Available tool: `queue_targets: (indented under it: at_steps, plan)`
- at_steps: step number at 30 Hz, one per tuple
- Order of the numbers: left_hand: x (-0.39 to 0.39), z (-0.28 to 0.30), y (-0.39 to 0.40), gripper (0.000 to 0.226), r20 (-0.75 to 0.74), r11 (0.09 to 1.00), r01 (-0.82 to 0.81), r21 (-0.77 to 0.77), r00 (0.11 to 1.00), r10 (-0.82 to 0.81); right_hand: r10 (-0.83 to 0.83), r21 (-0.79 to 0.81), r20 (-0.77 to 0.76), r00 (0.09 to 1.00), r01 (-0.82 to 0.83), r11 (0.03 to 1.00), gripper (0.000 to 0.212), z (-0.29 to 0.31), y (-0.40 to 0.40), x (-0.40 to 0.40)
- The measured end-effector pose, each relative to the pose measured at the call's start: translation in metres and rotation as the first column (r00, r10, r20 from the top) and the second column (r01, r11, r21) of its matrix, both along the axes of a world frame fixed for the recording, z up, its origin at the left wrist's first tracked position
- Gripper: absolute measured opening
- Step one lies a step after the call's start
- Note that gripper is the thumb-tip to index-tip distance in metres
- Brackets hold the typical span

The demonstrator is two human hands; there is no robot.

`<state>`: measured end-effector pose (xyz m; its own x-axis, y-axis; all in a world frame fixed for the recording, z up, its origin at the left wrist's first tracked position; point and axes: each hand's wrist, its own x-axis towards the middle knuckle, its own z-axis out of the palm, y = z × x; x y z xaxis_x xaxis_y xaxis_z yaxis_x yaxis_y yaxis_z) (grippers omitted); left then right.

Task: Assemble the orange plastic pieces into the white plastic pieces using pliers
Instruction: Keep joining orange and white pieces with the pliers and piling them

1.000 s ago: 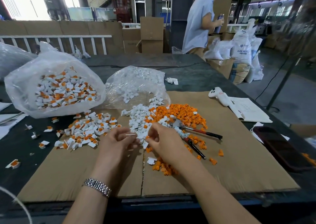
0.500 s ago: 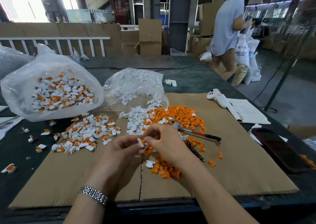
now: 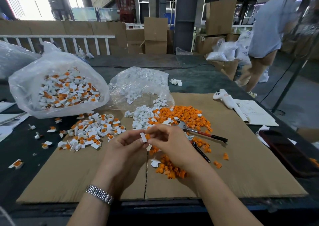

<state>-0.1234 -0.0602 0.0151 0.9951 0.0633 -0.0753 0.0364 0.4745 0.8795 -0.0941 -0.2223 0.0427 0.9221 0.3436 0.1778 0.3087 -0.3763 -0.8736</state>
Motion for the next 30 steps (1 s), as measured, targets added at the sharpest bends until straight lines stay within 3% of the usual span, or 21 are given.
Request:
queue_targets:
  at_steps: [5, 16, 19, 26, 30]
  plan:
    - [-0.002, -0.001, 0.006, 0.027, 0.008, 0.997, 0.059, -0.051, 0.998, -0.059, -0.022, -0.001, 0.085, 0.996, 0.022, 1.0, 0.019, -0.002, 0.0, -0.003]
    - [-0.005, 0.006, 0.018, 0.027, 0.01, 0.985, 0.041, 0.169, 0.999, -0.043, -0.027, -0.081, 0.188, 0.982, 0.042, 0.996, 0.021, -0.002, 0.006, -0.008]
    - [-0.005, 0.006, 0.021, 0.035, -0.038, 0.992, 0.067, 0.103, 0.997, -0.063, -0.046, -0.106, 0.226, 0.973, 0.071, 0.992, 0.021, -0.001, 0.007, -0.009]
    - [-0.004, 0.006, 0.01, 0.024, -0.041, 0.931, -0.127, 0.342, 0.988, 0.15, -0.063, -0.147, 0.302, 0.951, 0.112, 0.983, 0.02, -0.003, 0.015, -0.013]
    - [-0.003, 0.004, 0.01, 0.01, -0.047, 0.89, -0.159, 0.427, 0.979, 0.197, -0.044, -0.173, 0.306, 0.951, 0.101, 0.98, 0.021, -0.006, 0.015, -0.013]
